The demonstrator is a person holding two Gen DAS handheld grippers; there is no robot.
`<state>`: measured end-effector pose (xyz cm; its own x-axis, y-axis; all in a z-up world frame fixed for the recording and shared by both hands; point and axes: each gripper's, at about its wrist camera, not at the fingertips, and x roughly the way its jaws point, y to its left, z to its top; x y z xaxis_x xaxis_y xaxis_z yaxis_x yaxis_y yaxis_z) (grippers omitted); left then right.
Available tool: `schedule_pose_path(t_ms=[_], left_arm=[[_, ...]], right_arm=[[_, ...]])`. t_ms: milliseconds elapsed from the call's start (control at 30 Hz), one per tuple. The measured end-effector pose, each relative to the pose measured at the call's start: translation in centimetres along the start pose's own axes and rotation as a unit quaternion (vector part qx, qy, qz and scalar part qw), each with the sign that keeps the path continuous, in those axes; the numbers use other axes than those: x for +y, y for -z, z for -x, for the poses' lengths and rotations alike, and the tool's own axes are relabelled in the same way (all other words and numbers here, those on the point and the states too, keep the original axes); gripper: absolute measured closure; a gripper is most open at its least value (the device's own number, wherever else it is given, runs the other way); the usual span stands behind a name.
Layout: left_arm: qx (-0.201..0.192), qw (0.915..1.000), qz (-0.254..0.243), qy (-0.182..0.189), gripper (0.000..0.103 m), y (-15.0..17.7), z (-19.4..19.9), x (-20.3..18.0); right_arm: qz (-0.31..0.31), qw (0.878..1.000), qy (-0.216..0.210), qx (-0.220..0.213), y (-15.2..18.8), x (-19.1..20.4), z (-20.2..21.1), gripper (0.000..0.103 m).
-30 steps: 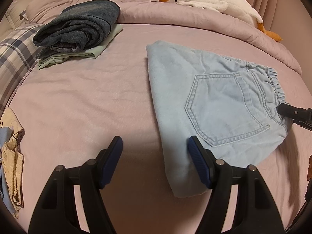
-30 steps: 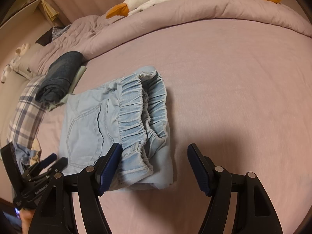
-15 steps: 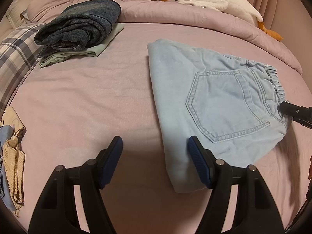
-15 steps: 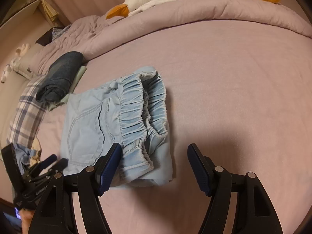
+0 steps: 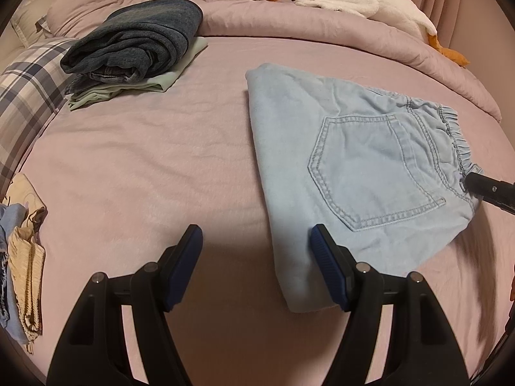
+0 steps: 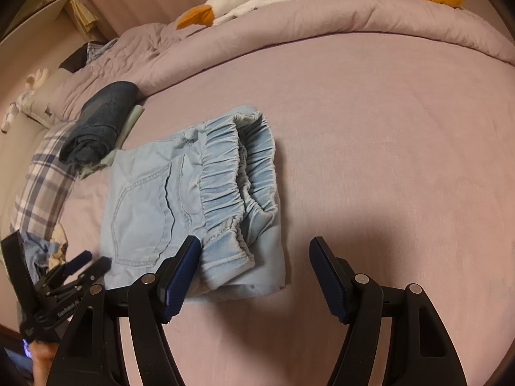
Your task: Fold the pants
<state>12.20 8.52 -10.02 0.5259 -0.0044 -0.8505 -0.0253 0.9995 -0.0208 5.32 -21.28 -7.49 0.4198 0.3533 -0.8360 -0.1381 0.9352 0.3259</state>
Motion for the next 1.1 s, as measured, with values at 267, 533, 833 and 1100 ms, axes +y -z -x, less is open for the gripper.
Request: schedule_pose_path(t_ms=[267,533,833,1100], left_arm=[[0.002,1.0000,0.001,-0.003,0.033,0.2,0.3,0.2],[0.003,0.9999,0.013,-0.006,0.032,0.6,0.7,0.7],[0.006,0.9997,0.020,-0.007,0.034,1.4,1.8,1.0],[0.007,0.9992,0.038,-0.003,0.030,2.2,2.5,1.4]], right_arm=[[0.003,1.000,0.004,0.005,0.7,0.4,0.1,0.033],[0.004,1.000,0.006,0.005,1.1,0.6,0.2,0.033],[0.010,1.000,0.007,0.003,2.3,1.2,1.0,0.033],[0.019,1.000,0.012,0.006,3.5,2.1,1.5,0.033]])
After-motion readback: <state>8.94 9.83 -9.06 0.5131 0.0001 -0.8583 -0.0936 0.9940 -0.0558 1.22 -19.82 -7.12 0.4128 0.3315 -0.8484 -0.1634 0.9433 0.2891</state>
